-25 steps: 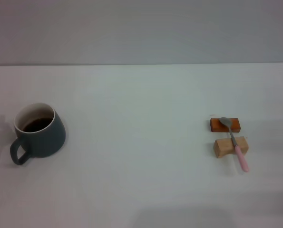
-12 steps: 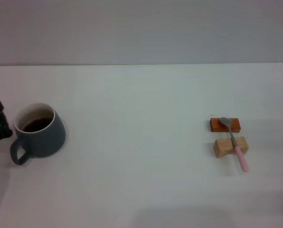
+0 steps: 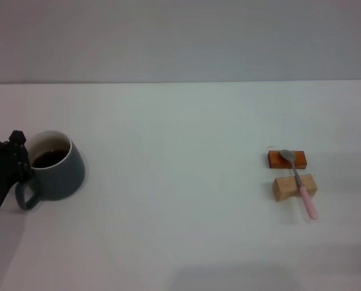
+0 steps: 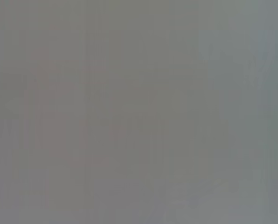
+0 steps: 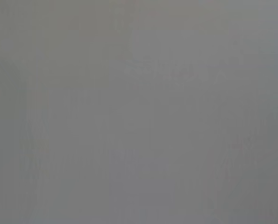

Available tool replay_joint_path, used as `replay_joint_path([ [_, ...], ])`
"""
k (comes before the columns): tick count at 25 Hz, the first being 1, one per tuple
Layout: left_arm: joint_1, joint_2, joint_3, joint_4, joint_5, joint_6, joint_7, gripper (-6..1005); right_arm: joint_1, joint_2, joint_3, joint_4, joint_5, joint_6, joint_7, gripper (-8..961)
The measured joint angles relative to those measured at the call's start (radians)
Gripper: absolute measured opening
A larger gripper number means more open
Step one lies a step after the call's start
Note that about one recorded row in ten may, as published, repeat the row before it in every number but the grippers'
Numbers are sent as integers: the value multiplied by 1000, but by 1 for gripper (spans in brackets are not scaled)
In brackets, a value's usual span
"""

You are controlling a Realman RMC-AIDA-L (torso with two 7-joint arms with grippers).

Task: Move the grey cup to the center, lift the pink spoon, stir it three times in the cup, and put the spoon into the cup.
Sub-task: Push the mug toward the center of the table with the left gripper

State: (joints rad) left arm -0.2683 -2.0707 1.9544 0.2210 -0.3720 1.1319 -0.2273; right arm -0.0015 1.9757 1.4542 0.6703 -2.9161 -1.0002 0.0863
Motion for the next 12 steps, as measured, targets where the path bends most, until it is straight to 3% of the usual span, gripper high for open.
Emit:
replay_joint_path([
  [12,27,6,-30,69,-9,9,-7,28,19,-1,0,-28,0,9,0,526],
])
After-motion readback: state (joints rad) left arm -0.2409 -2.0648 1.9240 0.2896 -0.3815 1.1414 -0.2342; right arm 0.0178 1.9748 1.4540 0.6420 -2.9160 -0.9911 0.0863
